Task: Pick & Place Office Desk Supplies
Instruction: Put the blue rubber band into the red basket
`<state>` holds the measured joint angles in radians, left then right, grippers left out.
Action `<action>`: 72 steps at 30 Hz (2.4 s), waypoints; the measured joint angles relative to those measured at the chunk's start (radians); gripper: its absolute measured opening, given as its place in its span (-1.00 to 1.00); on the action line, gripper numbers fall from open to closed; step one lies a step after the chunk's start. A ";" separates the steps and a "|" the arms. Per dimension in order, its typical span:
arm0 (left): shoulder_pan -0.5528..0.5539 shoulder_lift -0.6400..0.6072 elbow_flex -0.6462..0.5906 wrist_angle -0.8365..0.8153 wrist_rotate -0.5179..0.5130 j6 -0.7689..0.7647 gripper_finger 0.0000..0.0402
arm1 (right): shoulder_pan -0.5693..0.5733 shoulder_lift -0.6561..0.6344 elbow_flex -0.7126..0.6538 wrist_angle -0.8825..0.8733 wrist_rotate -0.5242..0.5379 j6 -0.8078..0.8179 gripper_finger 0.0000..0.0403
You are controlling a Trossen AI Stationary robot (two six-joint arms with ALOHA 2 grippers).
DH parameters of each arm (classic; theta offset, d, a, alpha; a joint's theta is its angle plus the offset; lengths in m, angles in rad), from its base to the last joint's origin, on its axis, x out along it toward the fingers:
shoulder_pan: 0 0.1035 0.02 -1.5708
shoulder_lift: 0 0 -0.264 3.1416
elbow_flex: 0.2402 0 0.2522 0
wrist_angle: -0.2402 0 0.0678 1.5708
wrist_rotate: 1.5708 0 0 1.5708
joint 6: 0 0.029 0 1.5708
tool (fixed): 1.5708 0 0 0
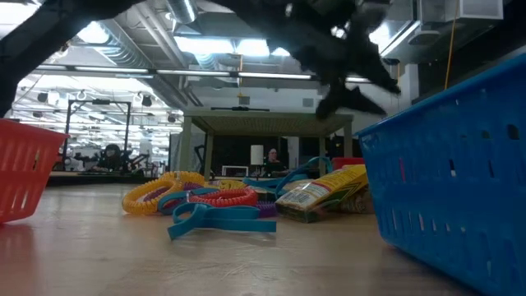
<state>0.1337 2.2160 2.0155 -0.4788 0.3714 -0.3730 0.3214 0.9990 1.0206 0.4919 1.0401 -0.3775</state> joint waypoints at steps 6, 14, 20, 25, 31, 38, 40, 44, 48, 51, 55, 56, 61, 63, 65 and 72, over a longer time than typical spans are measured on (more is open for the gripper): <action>-0.017 -0.196 0.002 -0.337 -0.206 0.165 -0.12 | 0.000 0.000 0.000 0.000 0.000 0.000 -0.43; -0.155 -0.298 0.001 -0.715 -0.364 0.264 -0.13 | 0.000 0.000 0.000 0.000 0.000 0.002 -0.43; -0.214 -0.325 -0.139 -0.607 -0.338 0.133 -0.13 | 0.000 0.000 0.000 -0.003 0.000 0.029 -0.43; -0.267 -0.390 -0.330 -0.400 -0.327 -0.049 -0.13 | 0.002 0.000 0.000 -0.059 -0.010 0.061 -0.43; -0.389 -0.398 -0.452 -0.212 -0.367 -0.382 -0.13 | 0.007 0.000 0.000 -0.128 -0.047 0.130 -0.43; -0.524 -0.371 -0.454 -0.249 -0.452 -0.745 -0.13 | 0.008 0.000 0.000 -0.174 -0.140 0.198 -0.43; -0.554 -0.366 -0.453 -0.293 -0.474 -0.840 -0.13 | 0.008 0.000 0.000 -0.184 -0.141 0.219 -0.43; -0.585 -0.328 -0.454 -0.403 -0.471 -1.044 -0.13 | 0.007 0.000 0.000 -0.193 -0.140 0.272 -0.43; -0.593 -0.263 -0.454 -0.343 -0.481 -1.182 -0.13 | 0.007 0.003 0.000 -0.198 -0.140 0.291 -0.43; -0.597 -0.204 -0.454 -0.189 -0.505 -1.253 -0.13 | 0.007 0.003 0.000 -0.197 -0.140 0.292 -0.43; -0.607 -0.126 -0.452 -0.062 -0.450 -1.341 -0.13 | 0.007 0.003 0.000 -0.197 -0.126 0.307 -0.43; -0.614 -0.111 -0.454 -0.066 -0.441 -1.353 -0.13 | 0.007 0.003 0.000 -0.197 -0.124 0.322 -0.43; -0.649 -0.099 -0.452 -0.128 -0.390 -1.402 -0.13 | 0.007 0.003 0.000 -0.226 -0.140 0.379 -0.43; -0.662 -0.109 -0.454 -0.136 -0.406 -1.418 -0.13 | 0.008 0.003 0.000 -0.235 -0.140 0.383 -0.43; -0.670 -0.122 -0.441 -0.151 -0.412 -1.424 -0.13 | 0.008 0.003 0.000 -0.234 -0.140 0.386 -0.43; -0.668 -0.129 -0.351 -0.274 -0.432 -1.365 -0.13 | 0.008 0.003 0.000 -0.232 -0.140 0.438 -0.43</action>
<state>-0.5339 2.0869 1.6650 -0.7525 -0.0609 -1.7378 0.3289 1.0019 1.0206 0.2595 0.8998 0.0608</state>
